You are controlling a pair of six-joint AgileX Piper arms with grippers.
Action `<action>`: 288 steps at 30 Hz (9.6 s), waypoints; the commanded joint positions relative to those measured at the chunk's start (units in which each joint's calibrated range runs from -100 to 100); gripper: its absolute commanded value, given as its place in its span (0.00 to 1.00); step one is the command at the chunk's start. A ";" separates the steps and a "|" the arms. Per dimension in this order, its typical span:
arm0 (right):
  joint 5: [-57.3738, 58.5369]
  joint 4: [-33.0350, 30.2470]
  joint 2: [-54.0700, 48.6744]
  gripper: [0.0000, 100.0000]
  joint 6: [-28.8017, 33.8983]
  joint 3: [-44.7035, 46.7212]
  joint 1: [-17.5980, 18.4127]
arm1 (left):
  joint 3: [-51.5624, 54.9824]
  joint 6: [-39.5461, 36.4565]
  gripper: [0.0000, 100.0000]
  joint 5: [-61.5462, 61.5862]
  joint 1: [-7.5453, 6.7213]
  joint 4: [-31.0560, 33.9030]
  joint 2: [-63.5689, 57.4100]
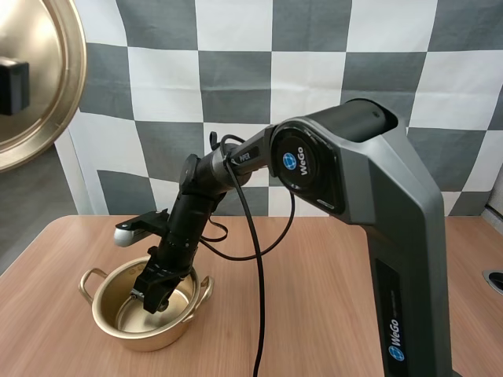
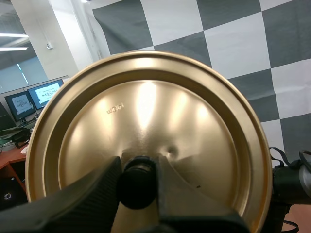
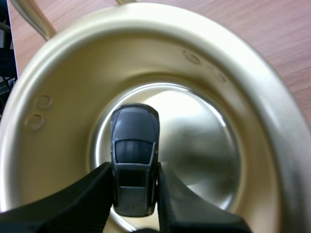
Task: Open the pot, put the car inside, and close it
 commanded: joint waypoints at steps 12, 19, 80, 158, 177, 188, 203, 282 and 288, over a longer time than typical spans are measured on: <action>0.22 -0.06 -0.09 0.88 -0.21 0.01 0.01 | 0.03 0.07 0.00 0.03 0.00 -0.08 0.02; 0.22 -0.06 -1.93 0.87 -3.01 0.01 0.01 | 0.03 0.07 0.00 0.03 0.00 -0.08 0.02; 5.81 -14.04 -59.96 1.00 21.04 -9.49 -28.41 | 8.99 -0.34 0.00 0.03 0.00 -0.49 7.10; 9.02 -12.83 -75.89 1.00 21.04 -8.68 -28.41 | 43.24 0.04 0.00 -21.15 0.00 -8.71 49.12; 9.02 -12.83 -75.89 1.00 21.04 -8.68 -28.41 | 43.22 -1.49 0.00 -21.32 0.00 -8.61 49.12; 9.02 -11.11 -75.89 1.00 20.33 -8.68 -28.41 | 43.22 -0.02 0.06 -17.63 0.00 -7.30 49.12; 9.02 -8.15 -75.89 1.00 19.11 -8.68 -28.41 | 43.22 5.99 0.90 -22.99 0.00 -7.30 49.12; 9.02 -12.08 -80.44 0.88 16.83 -8.68 -28.41 | -17.61 -8.61 0.00 -4.70 0.07 2.99 34.52; 9.02 -16.38 -80.54 0.00 20.70 -8.68 -28.41 | -17.61 -8.61 0.00 -3.87 -0.05 3.19 27.67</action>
